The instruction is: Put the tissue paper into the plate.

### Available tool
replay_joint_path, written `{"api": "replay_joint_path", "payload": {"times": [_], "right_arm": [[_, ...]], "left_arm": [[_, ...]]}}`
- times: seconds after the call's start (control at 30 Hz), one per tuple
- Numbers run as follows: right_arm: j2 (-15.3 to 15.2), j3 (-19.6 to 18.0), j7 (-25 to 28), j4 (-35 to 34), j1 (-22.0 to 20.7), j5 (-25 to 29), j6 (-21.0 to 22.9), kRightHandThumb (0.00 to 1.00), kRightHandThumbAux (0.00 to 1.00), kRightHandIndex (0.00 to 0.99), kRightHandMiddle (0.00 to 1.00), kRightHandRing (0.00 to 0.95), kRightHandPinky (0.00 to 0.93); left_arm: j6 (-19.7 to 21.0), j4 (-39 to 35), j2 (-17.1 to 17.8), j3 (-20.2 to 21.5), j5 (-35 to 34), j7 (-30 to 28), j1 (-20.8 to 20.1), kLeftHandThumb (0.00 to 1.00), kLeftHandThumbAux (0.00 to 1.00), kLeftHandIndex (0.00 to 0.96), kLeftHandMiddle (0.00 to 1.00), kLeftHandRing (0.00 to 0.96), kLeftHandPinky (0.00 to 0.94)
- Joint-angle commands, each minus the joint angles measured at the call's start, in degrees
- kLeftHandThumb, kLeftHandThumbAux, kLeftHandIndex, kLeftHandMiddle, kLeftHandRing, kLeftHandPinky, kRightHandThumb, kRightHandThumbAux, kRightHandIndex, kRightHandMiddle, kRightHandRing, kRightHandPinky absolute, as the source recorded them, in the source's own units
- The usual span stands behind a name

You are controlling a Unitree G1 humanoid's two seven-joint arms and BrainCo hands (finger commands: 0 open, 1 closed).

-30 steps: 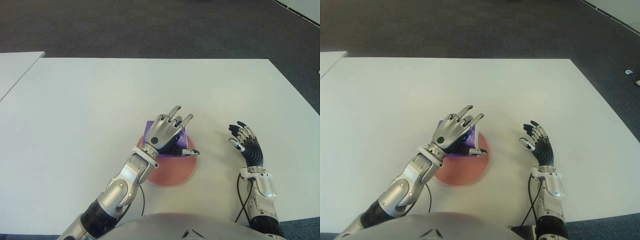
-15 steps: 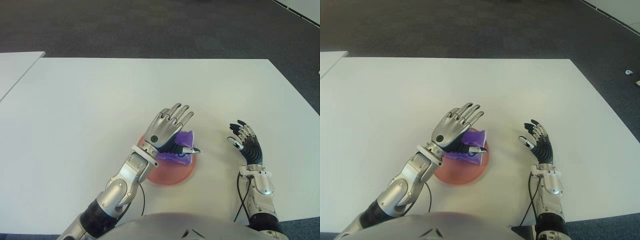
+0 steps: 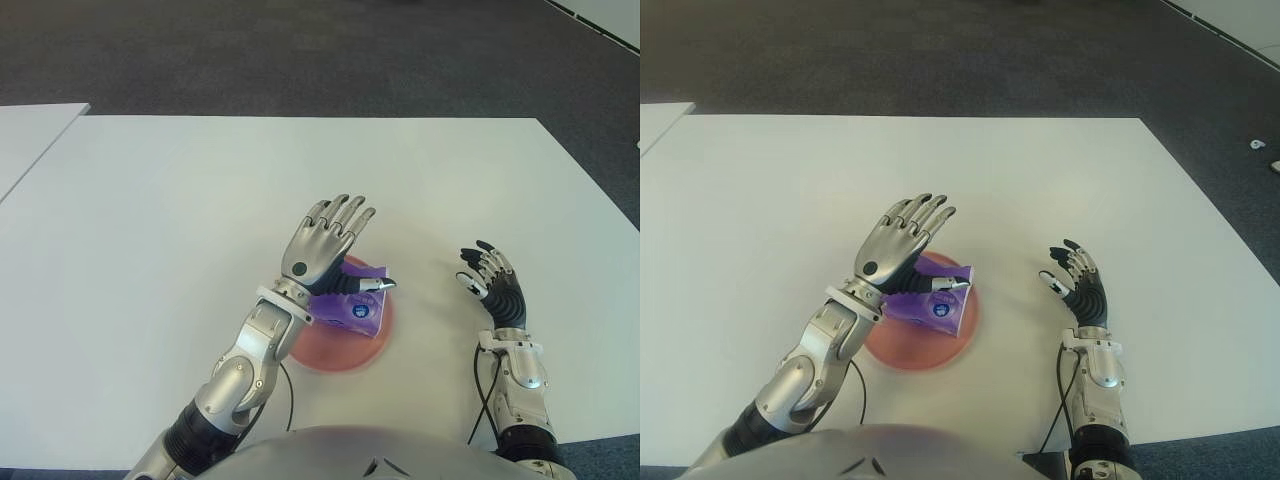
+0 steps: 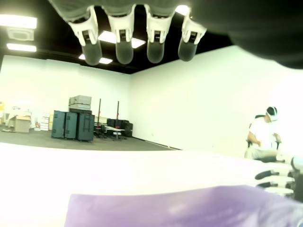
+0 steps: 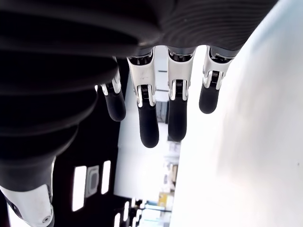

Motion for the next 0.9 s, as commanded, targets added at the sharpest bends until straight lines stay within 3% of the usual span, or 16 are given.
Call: {"api": "replay_joint_path", "payload": {"times": [0.03, 0.3, 0.63, 0.8, 0.9], "right_arm": [[2.6, 0.8, -0.6, 3.7, 1.8, 0.0, 3.4, 0.424, 0.677, 0.174, 0.328, 0.289, 0.222], [2.1, 1.4, -2.3, 5.6, 1.3, -2.9, 0.7, 0.39, 0.697, 0.177, 0.33, 0.289, 0.232], [1.3, 2.5, -5.1, 9.2, 0.4, -6.6, -2.3, 0.279, 0.705, 0.142, 0.298, 0.233, 0.103], [1.5, 2.4, -4.4, 12.3, -0.9, -5.5, -4.0, 0.287, 0.72, 0.145, 0.312, 0.249, 0.127], [3.0, 2.9, -2.0, 6.2, 0.1, -1.8, -0.9, 0.327, 0.717, 0.151, 0.338, 0.279, 0.165]], "left_arm": [[1.0, -0.5, -0.9, 0.9, -0.8, -0.4, 1.1, 0.164, 0.103, 0.0, 0.0, 0.0, 0.0], [1.5, -1.9, -1.4, 1.3, -1.3, -2.1, 1.4, 0.17, 0.101, 0.0, 0.0, 0.0, 0.0], [1.6, -1.9, -1.2, 2.0, -0.9, -2.0, 1.2, 0.156, 0.097, 0.0, 0.0, 0.0, 0.0], [2.1, 1.9, 0.0, 7.4, -5.7, -2.5, -2.7, 0.141, 0.117, 0.0, 0.0, 0.0, 0.0], [1.7, 7.0, -1.3, 13.1, -15.1, -0.1, -4.9, 0.152, 0.17, 0.033, 0.007, 0.008, 0.056]]}}
